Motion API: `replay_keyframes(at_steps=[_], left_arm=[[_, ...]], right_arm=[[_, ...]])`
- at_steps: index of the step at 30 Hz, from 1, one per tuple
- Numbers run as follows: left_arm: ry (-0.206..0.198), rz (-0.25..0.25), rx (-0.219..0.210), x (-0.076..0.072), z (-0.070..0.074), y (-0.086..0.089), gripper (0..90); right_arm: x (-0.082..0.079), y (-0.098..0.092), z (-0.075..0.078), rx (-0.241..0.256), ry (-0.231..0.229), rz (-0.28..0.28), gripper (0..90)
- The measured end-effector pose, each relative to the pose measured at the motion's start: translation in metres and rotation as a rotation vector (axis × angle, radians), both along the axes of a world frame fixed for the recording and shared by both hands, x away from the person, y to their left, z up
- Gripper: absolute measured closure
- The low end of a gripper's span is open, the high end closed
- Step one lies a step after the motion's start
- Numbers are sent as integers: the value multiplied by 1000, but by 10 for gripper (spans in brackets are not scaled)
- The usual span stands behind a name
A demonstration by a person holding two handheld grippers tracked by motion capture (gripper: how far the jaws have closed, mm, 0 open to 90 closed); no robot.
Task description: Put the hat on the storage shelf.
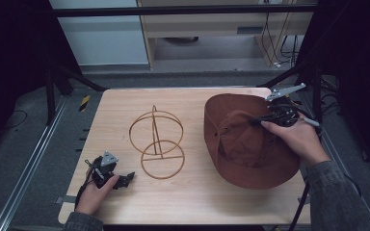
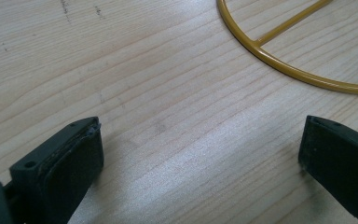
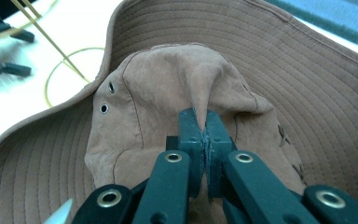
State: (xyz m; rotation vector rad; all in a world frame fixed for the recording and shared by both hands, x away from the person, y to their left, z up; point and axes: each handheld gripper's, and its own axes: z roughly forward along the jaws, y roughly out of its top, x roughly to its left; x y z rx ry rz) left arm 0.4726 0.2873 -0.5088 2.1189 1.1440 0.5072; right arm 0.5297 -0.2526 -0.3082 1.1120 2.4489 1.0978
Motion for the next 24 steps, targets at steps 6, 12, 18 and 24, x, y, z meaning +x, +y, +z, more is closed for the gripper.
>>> replay_keyframes(at_steps=[6,12,18,24], left_arm=[[0,0,0,0,0,0,0],[0,0,0,0,0,0,0],[0,3,-5,0,0,0,0],[-1,2,-2,0,0,0,0]], right_arm=[[-6,3,21,14,-38,4,891],[-12,12,45,27,-83,18,891],[-14,26,67,27,-124,34,891],[-17,43,85,37,-154,59,891]])
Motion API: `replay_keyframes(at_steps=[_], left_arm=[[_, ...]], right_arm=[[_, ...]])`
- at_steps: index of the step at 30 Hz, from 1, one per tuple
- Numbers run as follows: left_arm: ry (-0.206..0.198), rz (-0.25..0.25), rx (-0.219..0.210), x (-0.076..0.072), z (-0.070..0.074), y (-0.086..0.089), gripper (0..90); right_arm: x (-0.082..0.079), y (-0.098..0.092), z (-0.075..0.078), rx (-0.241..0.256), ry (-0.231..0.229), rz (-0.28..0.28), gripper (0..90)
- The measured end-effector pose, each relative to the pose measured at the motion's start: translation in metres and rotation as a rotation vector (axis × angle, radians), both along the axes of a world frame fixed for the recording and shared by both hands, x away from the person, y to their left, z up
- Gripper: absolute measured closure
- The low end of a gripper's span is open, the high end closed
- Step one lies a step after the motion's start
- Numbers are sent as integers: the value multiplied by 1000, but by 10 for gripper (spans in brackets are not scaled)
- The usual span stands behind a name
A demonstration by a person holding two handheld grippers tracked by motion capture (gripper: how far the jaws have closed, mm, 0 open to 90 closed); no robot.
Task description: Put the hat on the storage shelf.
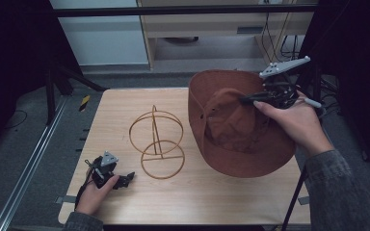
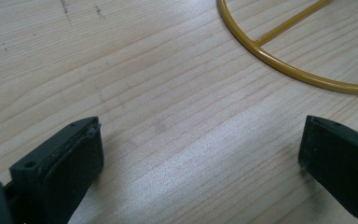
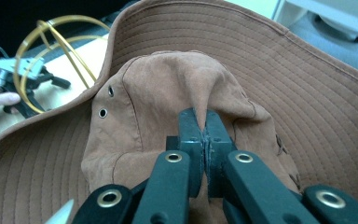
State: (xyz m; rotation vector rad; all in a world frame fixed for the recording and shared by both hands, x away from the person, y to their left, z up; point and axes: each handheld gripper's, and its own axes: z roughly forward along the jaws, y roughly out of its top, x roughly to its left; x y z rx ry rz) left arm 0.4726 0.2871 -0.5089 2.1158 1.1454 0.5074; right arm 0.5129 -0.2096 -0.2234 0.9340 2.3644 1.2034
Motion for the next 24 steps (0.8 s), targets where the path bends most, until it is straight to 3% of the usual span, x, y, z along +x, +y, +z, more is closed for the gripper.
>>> replay_keyframes(at_steps=[10,24], left_arm=[[1,0,0,0,0,0,0],[2,-1,0,0,0,0,0]], right_arm=[[-7,24,24,25,-48,39,891],[-16,57,37,69,-95,94,891]])
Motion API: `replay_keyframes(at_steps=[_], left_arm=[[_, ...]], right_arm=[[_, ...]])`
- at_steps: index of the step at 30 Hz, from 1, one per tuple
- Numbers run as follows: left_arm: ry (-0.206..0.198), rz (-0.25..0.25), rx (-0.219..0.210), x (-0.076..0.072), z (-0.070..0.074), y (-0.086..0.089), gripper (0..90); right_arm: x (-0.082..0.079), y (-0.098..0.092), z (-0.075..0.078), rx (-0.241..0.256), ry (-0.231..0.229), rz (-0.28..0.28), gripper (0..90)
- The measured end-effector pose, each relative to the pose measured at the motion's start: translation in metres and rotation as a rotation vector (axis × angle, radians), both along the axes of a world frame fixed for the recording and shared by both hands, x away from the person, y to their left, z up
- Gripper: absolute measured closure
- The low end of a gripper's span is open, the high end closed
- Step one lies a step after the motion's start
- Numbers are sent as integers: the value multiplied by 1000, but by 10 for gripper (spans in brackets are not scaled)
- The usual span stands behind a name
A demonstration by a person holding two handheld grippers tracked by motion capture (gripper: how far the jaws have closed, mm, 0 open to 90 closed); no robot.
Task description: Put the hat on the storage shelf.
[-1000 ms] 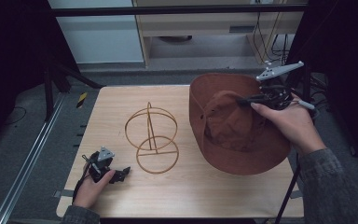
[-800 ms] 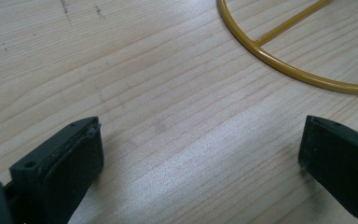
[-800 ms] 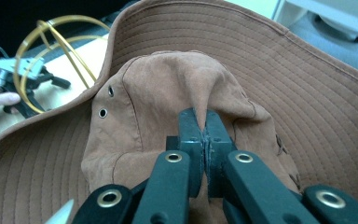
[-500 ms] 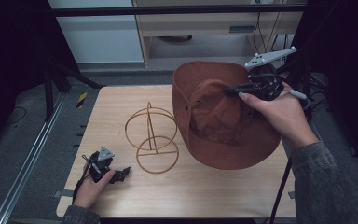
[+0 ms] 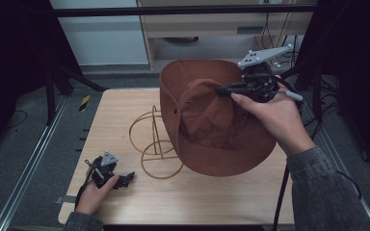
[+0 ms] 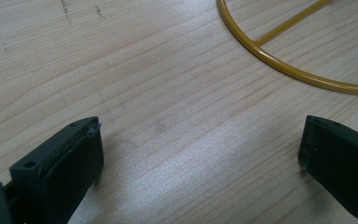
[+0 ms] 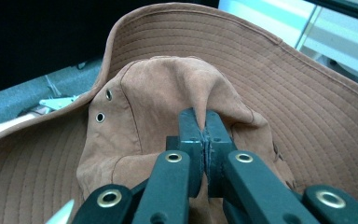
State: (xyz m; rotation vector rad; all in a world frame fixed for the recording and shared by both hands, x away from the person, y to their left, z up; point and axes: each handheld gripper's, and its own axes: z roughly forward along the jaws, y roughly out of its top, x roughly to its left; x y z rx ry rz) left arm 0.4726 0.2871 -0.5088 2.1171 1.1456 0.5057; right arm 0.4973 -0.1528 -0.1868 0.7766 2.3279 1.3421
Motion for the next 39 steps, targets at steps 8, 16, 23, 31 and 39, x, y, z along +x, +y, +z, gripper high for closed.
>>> replay_keyframes(at_steps=[8,16,23,31,39], left_arm=[[-1,2,-2,0,0,0,0],[1,1,1,0,0,0,0],[4,0,2,0,0,0,0],[4,1,2,0,0,0,0],[4,0,3,0,0,0,0]], right_arm=[[1,21,5,30,-17,16,891],[5,44,5,49,-20,40,890],[7,57,9,53,-26,53,891],[10,70,17,41,-32,61,891],[12,80,22,31,-37,69,891]])
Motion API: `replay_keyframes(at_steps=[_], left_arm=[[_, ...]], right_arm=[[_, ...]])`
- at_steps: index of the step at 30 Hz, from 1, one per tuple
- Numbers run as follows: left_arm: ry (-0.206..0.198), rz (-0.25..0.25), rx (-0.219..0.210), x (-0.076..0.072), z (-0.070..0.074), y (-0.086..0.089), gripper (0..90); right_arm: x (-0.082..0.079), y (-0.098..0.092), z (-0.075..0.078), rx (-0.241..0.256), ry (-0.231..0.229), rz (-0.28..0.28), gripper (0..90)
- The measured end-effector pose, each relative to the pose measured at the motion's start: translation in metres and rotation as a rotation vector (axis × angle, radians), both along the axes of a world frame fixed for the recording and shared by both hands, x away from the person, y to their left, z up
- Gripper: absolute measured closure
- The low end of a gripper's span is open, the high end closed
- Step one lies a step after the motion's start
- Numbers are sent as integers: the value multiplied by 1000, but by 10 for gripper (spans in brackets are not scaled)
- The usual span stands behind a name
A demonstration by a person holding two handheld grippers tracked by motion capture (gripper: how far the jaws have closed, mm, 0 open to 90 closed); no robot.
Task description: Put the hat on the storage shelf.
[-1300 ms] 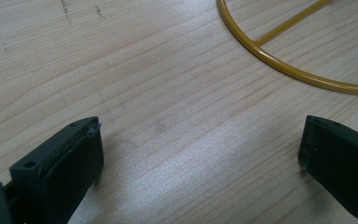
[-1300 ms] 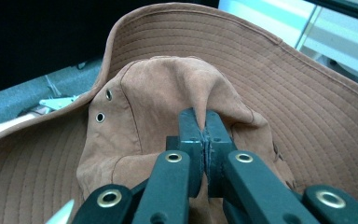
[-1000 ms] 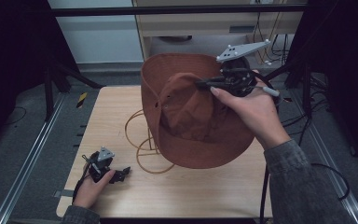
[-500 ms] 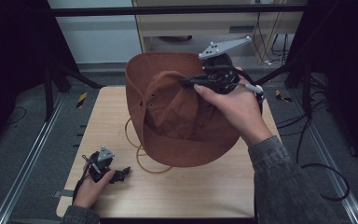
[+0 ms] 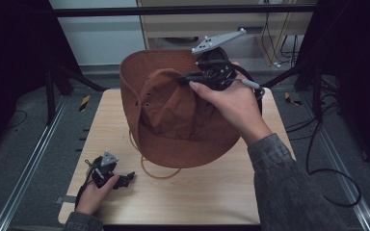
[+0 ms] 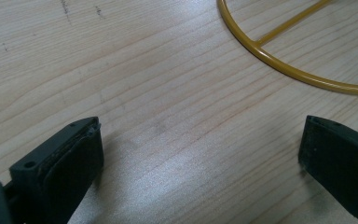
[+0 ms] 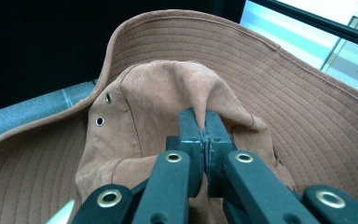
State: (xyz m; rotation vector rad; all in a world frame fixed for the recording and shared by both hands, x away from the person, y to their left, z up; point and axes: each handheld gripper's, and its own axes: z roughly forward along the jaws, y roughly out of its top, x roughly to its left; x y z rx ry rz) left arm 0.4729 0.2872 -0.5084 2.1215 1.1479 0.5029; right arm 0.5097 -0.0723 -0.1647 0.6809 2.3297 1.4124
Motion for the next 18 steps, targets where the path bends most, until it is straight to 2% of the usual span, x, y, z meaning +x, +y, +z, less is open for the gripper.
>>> replay_keyframes(at_steps=[8,18], left_arm=[[0,1,0,0,0,0,0],[0,1,-3,0,0,0,0]], right_arm=[[7,12,1,2,1,7,890],[13,25,-4,10,2,16,889]])
